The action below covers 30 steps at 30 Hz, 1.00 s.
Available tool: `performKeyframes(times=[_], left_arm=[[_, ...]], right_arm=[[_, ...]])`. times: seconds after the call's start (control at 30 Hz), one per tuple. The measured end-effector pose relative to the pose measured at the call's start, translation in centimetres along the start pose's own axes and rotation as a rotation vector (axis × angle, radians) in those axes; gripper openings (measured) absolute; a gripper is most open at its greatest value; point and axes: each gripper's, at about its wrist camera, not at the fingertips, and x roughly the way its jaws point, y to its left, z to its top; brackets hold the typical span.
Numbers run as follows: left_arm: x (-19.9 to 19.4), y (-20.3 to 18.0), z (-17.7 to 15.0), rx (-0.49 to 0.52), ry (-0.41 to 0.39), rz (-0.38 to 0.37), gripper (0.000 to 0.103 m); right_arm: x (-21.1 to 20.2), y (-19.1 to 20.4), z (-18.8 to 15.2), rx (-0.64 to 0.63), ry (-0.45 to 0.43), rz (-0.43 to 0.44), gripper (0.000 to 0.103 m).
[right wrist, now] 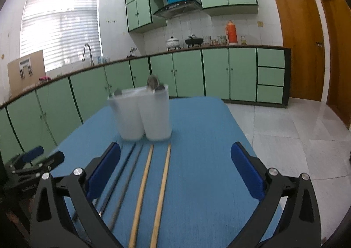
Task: Organize utensils
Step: 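Withdraw both tools from the holder back over the chopsticks, then move the right tool down to a light wooden chopstick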
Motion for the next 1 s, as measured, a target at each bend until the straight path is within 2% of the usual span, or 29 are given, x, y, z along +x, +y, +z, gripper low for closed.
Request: performKeyframes(times=[0.3,0.5,0.57,0.63,0.77,1.0], left_arm=[[-2.4,0.0,-3.8,0.013,0.048,0.024,0.097],[-2.9,0.0,-5.7,0.001,0.072,0.027,0.097],[-3.0,0.0,-6.1,0.002,0.074,0.029,0.097],[-3.2,0.0,-6.6,0.003,0.074,0.036,0.097],[-3.5,0.3,-7.2,-0.005,0.075,0.042,0.097],[-3.7,0.5,-7.5,-0.022,0.081,0.049,0.097]], right_arm=[[-2.1,0.8,-5.5,-0.022,0.091,-0.009,0.097],[-3.2,2.1,-7.9,-0.069,0.102,-0.005,0.094],[-3.3,2.4,-8.3,-0.083,0.104,-0.007,0.082],[-3.5,2.5,-8.7,-0.082,0.111,-0.001,0.078],[-3.5,2.1,-9.2,-0.051,0.118,0.006,0.062],[-3.5,2.3,-9.7,-0.067,0.12,0.02,0.039]])
